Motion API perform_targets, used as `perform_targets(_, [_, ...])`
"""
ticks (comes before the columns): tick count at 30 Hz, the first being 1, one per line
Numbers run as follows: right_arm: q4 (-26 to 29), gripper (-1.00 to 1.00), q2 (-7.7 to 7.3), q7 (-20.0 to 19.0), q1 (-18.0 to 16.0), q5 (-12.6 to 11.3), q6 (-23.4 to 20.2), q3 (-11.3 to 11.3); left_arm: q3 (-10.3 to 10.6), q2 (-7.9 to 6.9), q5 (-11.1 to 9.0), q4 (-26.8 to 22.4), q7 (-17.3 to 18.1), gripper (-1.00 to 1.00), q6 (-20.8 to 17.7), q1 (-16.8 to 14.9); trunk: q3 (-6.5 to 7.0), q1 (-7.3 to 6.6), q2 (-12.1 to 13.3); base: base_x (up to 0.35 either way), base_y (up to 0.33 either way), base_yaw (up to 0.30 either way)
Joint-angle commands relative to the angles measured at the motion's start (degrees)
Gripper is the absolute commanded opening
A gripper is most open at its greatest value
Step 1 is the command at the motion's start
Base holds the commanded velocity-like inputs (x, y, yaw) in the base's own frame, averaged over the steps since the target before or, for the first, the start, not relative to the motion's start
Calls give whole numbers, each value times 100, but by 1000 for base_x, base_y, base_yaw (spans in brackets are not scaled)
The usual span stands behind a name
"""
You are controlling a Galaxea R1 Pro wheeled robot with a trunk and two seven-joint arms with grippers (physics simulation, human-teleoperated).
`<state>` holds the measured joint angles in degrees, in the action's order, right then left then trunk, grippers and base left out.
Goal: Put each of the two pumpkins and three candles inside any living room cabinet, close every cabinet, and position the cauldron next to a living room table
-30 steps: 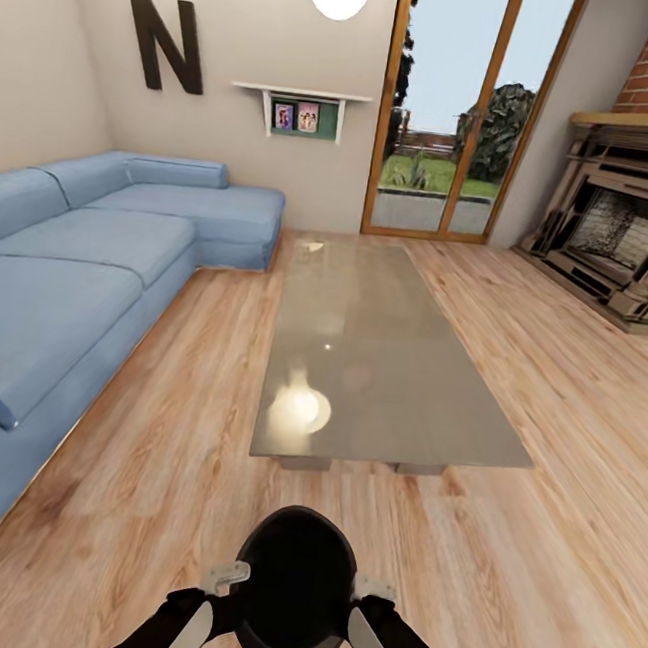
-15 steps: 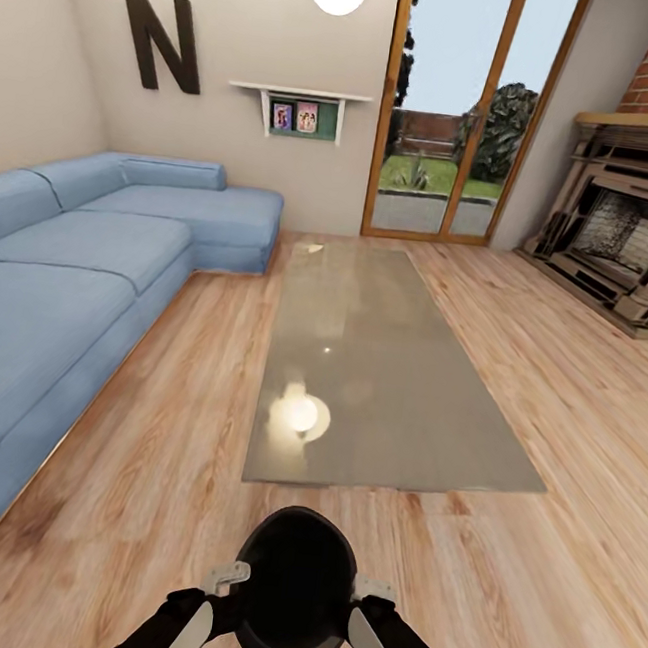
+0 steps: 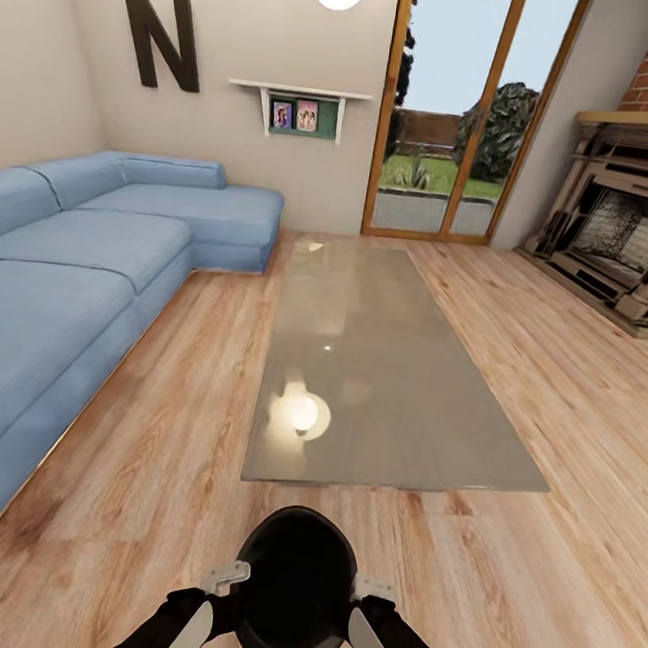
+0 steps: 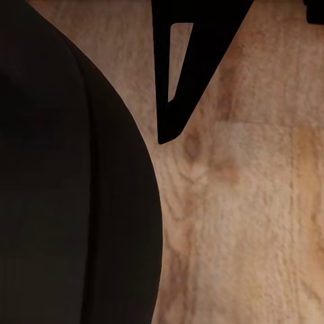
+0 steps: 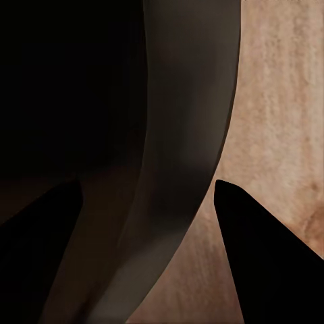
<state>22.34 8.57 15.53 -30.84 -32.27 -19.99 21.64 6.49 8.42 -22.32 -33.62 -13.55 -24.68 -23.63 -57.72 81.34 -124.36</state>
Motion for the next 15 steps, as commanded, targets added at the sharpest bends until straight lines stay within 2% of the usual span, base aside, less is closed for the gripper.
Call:
perform_targets(1, [17, -100, -4, -6, -9, 170, -5, -55, -7, -7, 147, 6, -34, -100, -28, 5, -18, 22, -42, 0, 0, 0])
perform_targets(15, [34, -100, -4, -6, -9, 180, -5, -55, -7, -7, 149, 4, -34, -100, -28, 4, -251, 308, -563, 0, 0, 0])
